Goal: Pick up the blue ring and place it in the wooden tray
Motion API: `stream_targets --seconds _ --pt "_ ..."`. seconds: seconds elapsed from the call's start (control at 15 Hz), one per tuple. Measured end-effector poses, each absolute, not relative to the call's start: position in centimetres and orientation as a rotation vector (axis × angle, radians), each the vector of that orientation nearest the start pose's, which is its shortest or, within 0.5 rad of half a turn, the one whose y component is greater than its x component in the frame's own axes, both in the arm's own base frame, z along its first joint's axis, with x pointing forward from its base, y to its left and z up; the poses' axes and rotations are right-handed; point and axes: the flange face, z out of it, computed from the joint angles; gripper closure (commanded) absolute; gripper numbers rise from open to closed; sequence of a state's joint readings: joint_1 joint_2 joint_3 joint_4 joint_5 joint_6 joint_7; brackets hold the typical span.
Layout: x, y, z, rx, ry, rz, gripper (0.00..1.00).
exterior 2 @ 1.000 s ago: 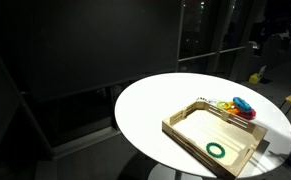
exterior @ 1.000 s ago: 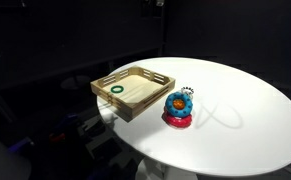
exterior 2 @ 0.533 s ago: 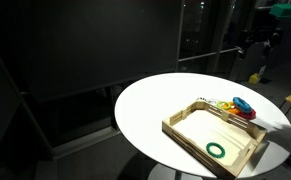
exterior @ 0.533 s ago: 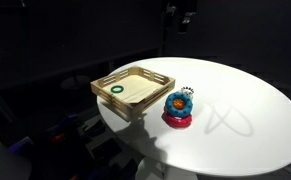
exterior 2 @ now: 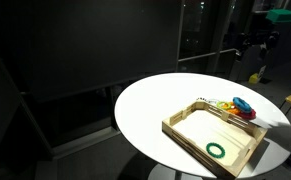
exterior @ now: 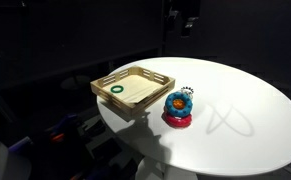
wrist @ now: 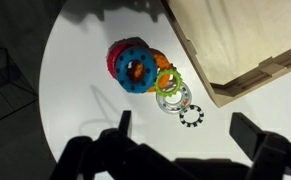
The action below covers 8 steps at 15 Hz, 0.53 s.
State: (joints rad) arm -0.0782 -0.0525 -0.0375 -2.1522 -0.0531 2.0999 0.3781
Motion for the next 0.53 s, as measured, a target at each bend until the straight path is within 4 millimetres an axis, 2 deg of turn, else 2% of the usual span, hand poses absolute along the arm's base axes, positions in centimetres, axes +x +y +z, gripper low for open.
stream_targets --seconds 0.2,0.53 --pt "52.4 -6.6 41.5 -3.095 0.766 0.021 0.00" --pt "52.8 -8.1 37.4 -3.080 0.867 0.120 0.00"
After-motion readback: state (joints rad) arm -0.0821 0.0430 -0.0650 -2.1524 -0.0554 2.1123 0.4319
